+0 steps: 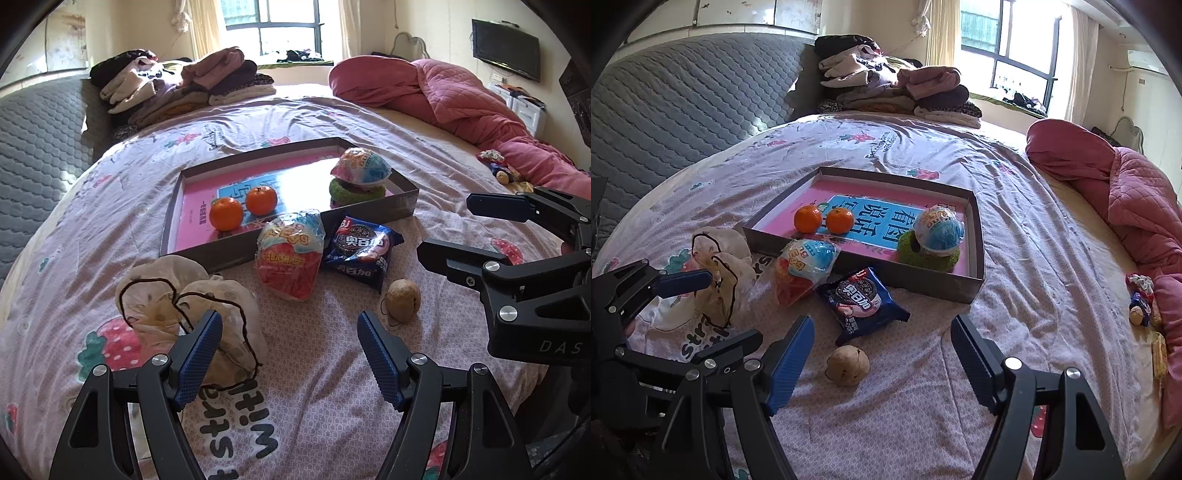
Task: Organize objects
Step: 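Move both grippers toward the items lying beside the tray, then approach the King Egg bag with left gripper while right approaches the biscuit pack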
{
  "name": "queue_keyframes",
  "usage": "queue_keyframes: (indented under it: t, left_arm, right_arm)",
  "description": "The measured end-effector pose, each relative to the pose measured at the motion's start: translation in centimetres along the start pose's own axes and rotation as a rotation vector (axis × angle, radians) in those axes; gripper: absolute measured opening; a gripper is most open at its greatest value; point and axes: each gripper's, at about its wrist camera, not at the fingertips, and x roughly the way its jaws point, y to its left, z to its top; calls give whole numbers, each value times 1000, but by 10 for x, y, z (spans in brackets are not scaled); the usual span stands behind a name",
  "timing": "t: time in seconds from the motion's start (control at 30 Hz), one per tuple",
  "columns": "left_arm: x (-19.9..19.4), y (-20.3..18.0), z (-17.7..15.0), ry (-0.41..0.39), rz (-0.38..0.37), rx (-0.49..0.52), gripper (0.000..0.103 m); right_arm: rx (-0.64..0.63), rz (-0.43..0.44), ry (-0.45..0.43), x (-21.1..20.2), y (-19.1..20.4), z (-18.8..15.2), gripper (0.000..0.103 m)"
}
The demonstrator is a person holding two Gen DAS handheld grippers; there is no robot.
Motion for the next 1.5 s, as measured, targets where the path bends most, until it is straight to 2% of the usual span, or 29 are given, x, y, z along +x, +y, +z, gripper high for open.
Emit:
queue_keyframes:
  t: [0.93, 1.5]
  left_arm:
    - [41, 5, 10, 3, 6, 42, 77]
    - [28, 6, 15, -13, 13, 40, 77]
  right_arm:
    - [-68, 22, 81, 52, -1, 8, 76]
    - [-72, 12, 58, 38, -5, 14, 76]
